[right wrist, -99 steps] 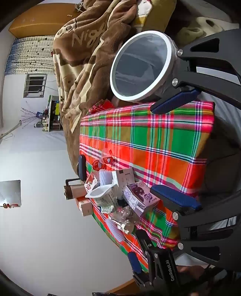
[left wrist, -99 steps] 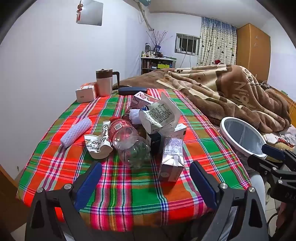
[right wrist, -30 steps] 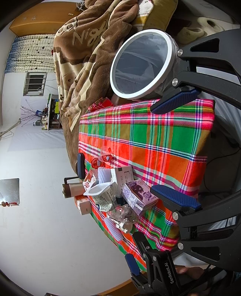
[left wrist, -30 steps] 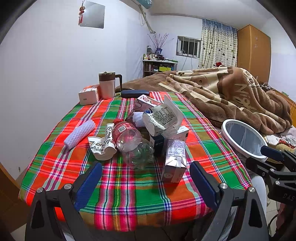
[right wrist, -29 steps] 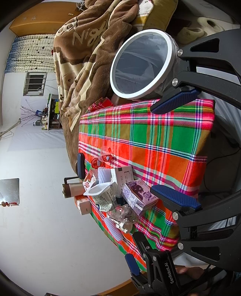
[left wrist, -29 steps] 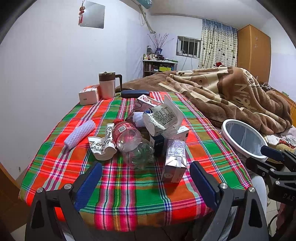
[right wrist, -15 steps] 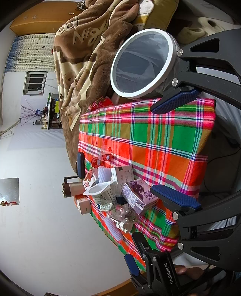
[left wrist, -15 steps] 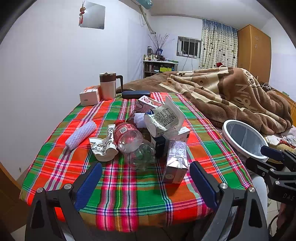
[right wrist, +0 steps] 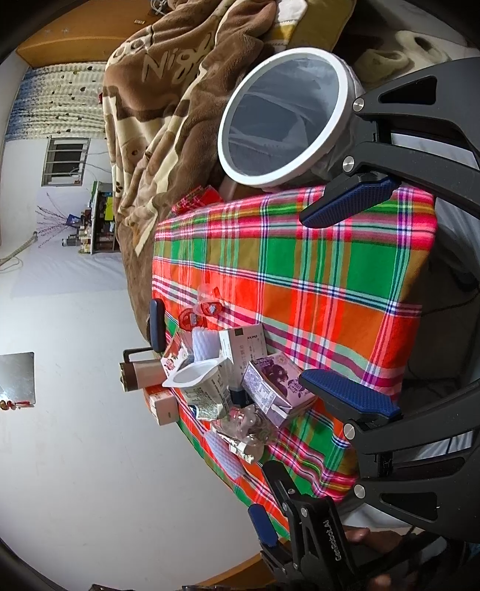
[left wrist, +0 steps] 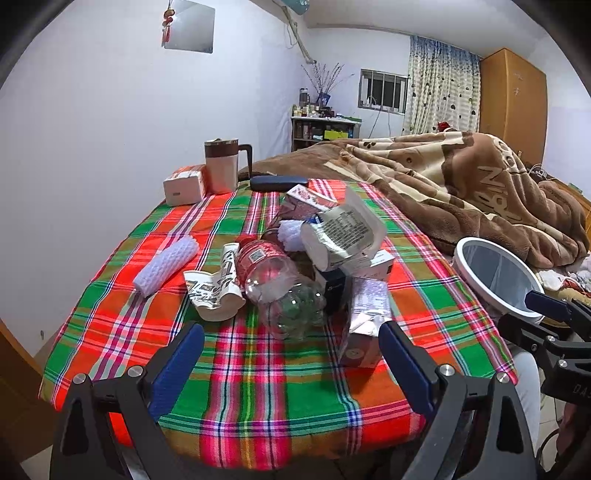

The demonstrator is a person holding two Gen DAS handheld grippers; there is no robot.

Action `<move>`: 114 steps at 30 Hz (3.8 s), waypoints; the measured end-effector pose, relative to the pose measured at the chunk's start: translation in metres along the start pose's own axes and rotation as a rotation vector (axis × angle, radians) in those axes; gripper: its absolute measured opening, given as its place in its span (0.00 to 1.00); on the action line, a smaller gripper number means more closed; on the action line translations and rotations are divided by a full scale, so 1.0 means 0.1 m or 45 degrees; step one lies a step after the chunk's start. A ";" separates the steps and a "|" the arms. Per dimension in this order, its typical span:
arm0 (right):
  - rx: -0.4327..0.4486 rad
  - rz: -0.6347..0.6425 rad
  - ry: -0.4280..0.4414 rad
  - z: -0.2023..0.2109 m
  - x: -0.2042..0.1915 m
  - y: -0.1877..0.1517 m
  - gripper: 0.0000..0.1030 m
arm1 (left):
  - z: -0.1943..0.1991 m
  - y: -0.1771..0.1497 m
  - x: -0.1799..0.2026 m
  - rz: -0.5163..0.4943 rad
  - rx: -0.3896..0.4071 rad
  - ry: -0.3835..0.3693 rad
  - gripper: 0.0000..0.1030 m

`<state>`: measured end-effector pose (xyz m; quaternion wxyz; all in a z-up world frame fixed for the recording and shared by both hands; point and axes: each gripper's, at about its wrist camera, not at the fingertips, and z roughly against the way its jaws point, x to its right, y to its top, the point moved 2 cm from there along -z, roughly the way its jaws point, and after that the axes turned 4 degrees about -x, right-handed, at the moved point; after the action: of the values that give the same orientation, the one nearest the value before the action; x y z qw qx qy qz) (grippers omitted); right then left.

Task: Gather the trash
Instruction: 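Grasp the purple-white milk carton with the right gripper while the left gripper grasps the paper cup, then carry the carton and paper cup to the white bin and release both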

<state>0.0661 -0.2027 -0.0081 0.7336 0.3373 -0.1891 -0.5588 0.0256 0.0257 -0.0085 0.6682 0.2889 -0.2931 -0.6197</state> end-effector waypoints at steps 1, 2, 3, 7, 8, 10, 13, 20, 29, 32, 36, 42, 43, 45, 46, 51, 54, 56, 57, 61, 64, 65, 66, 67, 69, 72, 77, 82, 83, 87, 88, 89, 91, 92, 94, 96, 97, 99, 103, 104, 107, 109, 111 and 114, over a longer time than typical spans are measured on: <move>-0.003 -0.001 0.004 -0.01 0.00 0.01 0.78 | -0.03 0.00 -0.03 0.008 -0.004 0.001 0.93; -0.007 0.000 0.009 -0.03 -0.01 0.01 0.78 | -0.05 0.00 -0.05 0.014 -0.009 0.003 0.93; -0.010 0.001 0.013 -0.05 -0.01 0.02 0.78 | -0.08 0.00 -0.07 0.022 -0.015 0.005 0.93; -0.038 -0.012 0.061 -0.15 -0.04 0.06 0.78 | -0.20 -0.01 -0.19 0.053 -0.043 0.009 0.91; -0.043 -0.016 0.072 -0.18 -0.05 0.07 0.78 | -0.22 -0.02 -0.21 0.061 -0.048 0.015 0.90; -0.049 -0.015 0.086 -0.22 -0.09 0.09 0.78 | -0.29 -0.01 -0.31 0.091 -0.063 0.029 0.89; -0.056 -0.005 0.108 -0.27 -0.17 0.13 0.78 | -0.35 -0.01 -0.42 0.128 -0.076 0.046 0.87; -0.092 0.043 0.173 -0.44 -0.45 0.20 0.78 | -0.42 -0.01 -0.66 0.195 -0.080 0.065 0.86; -0.180 0.050 0.202 -0.74 -0.75 0.24 0.78 | -0.54 0.02 -0.91 0.245 -0.085 0.060 0.83; -0.212 0.043 0.179 -0.83 -0.77 0.22 0.78 | -0.63 0.06 -0.92 0.259 -0.093 0.038 0.83; -0.231 0.003 0.138 -0.85 -0.66 0.19 0.77 | -0.75 0.14 -0.86 0.234 -0.093 0.011 0.83; -0.209 -0.059 0.060 -0.81 -0.48 0.20 0.67 | -0.99 0.24 -0.79 0.204 -0.123 0.008 0.63; -0.203 -0.071 0.053 -0.81 -0.46 0.21 0.66 | -1.03 0.25 -0.79 0.201 -0.133 0.014 0.60; -0.202 -0.083 0.046 -0.83 -0.45 0.22 0.62 | -1.13 0.27 -0.80 0.198 -0.157 0.023 0.55; -0.201 -0.083 0.045 -0.85 -0.45 0.23 0.62 | -1.15 0.28 -0.80 0.197 -0.153 0.024 0.55; -0.217 -0.063 0.057 -0.93 -0.47 0.24 0.43 | -1.16 0.31 -0.78 0.165 -0.143 0.046 0.46; -0.214 -0.055 0.066 -0.92 -0.45 0.23 0.40 | -1.13 0.32 -0.76 0.145 -0.145 0.059 0.20; -0.210 -0.054 0.070 -0.91 -0.43 0.22 0.40 | -1.14 0.32 -0.77 0.142 -0.148 0.054 0.20; -0.209 -0.053 0.071 -0.91 -0.43 0.22 0.40 | -1.13 0.32 -0.78 0.140 -0.147 0.053 0.20; -0.201 -0.056 0.079 -0.89 -0.39 0.22 0.40 | -1.11 0.32 -0.79 0.138 -0.142 0.056 0.20; -0.191 -0.055 0.083 -0.87 -0.37 0.23 0.39 | -1.06 0.34 -0.79 0.137 -0.125 0.049 0.19; -0.188 -0.055 0.085 -0.87 -0.37 0.23 0.39 | -1.04 0.35 -0.79 0.138 -0.117 0.044 0.19; -0.182 -0.054 0.087 -0.85 -0.37 0.23 0.39 | -1.01 0.35 -0.79 0.138 -0.110 0.042 0.19; -0.177 -0.052 0.089 -0.84 -0.36 0.23 0.39 | -0.98 0.35 -0.78 0.137 -0.104 0.044 0.19; -0.168 -0.049 0.094 -0.81 -0.35 0.23 0.39 | -0.91 0.35 -0.77 0.140 -0.094 0.043 0.19; -0.149 -0.047 0.098 -0.75 -0.32 0.23 0.39 | -0.81 0.34 -0.76 0.147 -0.080 0.041 0.19; -0.104 -0.054 0.101 -0.61 -0.26 0.23 0.39 | -0.59 0.35 -0.71 0.146 -0.044 0.027 0.19; -0.057 -0.079 0.094 -0.47 -0.13 0.24 0.39 | -0.36 0.44 -0.56 0.120 0.009 -0.008 0.19; -0.048 -0.086 0.091 -0.45 -0.09 0.25 0.39 | -0.32 0.47 -0.50 0.107 0.020 -0.023 0.19; -0.014 -0.126 0.068 -0.35 0.08 0.25 0.39 | -0.21 0.56 -0.24 0.055 0.048 -0.073 0.19; -0.006 -0.136 0.060 -0.33 0.13 0.24 0.39 | -0.20 0.59 -0.15 0.036 0.055 -0.093 0.19; 0.003 -0.149 0.050 -0.30 0.18 0.24 0.39 | -0.18 0.62 -0.07 0.019 0.060 -0.112 0.19; 0.017 -0.172 0.027 -0.26 0.29 0.23 0.39 | -0.17 0.67 0.10 -0.014 0.069 -0.146 0.19; 0.024 -0.184 0.016 -0.24 0.34 0.22 0.39 | -0.18 0.70 0.22 -0.037 0.072 -0.174 0.19; 0.036 -0.213 -0.015 -0.20 0.46 0.21 0.39 | -0.20 0.75 0.39 -0.067 0.069 -0.218 0.19; 0.043 -0.241 -0.043 -0.17 0.58 0.20 0.39 | -0.23 0.79 0.61 -0.111 0.067 -0.267 0.19; 0.046 -0.261 -0.061 -0.16 0.65 0.19 0.39 | -0.25 0.81 0.70 -0.131 0.066 -0.288 0.19; 0.048 -0.292 -0.089 -0.15 0.77 0.17 0.39 | -0.29 0.84 0.94 -0.177 0.056 -0.342 0.19; 0.047 -0.358 -0.149 -0.16 1.01 0.14 0.39 | -0.37 0.87 1.32 -0.254 0.049 -0.420 0.19; 0.046 -0.370 -0.160 -0.17 1.06 0.14 0.39 | -0.41 0.87 1.41 -0.267 0.038 -0.441 0.19; 0.040 -0.404 -0.192 -0.17 1.20 0.11 0.39 | -0.52 0.87 1.69 -0.310 0.004 -0.513 0.19; 0.036 -0.424 -0.214 -0.18 1.30 0.08 0.39 | -0.59 0.86 1.86 -0.338 -0.013 -0.550 0.19; 0.031 -0.446 -0.234 -0.19 1.38 0.06 0.39 | -0.67 0.85 2.00 -0.359 -0.040 -0.608 0.19; 0.024 -0.466 -0.254 -0.19 1.51 0.02 0.39 | -0.78 0.83 2.21 -0.397 -0.074 -0.670 0.19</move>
<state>0.1258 -0.3400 -0.0347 0.5942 0.3158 -0.2016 -0.7118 0.1515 -0.1880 0.0094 0.4741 0.1408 -0.3906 -0.7764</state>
